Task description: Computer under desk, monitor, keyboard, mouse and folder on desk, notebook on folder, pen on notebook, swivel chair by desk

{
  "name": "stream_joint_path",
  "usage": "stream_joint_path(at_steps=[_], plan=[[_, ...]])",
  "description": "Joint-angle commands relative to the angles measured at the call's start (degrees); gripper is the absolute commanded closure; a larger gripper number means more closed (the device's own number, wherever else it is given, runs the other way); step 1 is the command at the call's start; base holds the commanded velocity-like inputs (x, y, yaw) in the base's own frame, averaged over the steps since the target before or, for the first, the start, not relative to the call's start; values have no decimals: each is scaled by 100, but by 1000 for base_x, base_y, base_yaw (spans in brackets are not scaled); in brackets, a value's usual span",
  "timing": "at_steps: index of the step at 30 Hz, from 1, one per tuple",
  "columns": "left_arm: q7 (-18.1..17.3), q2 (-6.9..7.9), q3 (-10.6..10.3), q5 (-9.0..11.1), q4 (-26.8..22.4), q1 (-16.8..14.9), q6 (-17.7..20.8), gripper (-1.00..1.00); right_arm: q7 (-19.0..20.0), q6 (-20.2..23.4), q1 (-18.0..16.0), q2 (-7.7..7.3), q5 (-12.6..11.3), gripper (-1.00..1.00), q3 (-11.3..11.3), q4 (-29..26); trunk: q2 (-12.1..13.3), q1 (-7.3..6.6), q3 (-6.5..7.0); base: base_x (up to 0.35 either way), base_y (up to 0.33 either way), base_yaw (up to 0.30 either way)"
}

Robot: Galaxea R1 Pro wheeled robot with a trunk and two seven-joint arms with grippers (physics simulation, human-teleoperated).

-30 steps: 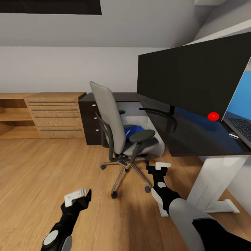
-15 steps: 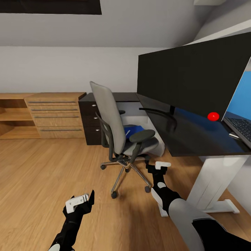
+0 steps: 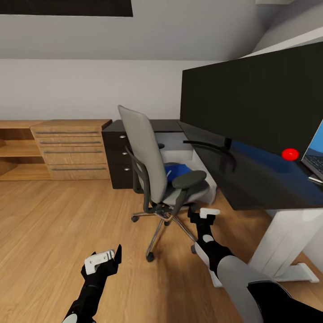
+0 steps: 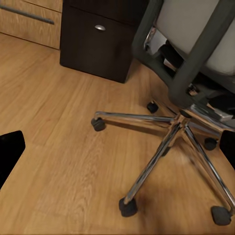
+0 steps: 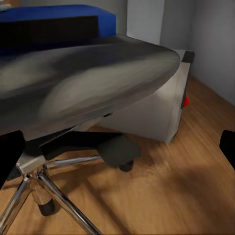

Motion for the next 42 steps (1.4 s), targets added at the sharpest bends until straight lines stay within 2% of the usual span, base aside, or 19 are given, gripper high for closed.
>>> stream_joint_path(at_steps=[1, 20, 34, 42], plan=[[30, 0, -10, 43, -10, 0, 24, -100, -51, -3, -4, 1, 30, -100, 20, 6, -2, 0, -4, 147, 103, 0], [36, -7, -18, 40, -10, 0, 187, -100, -60, -12, -4, 0, 29, -100, 20, -12, -2, 0, -4, 200, 37, 0], [38, -7, -18, 40, -10, 0, 197, -100, -60, -63, -4, 1, 29, -100, 20, -11, -2, 0, -4, 13, 0, 10], [45, -7, -16, 40, -10, 0, 198, -100, -68, -117, -4, 5, 22, -100, 20, -3, -2, 0, -4, 0, 0, 244]])
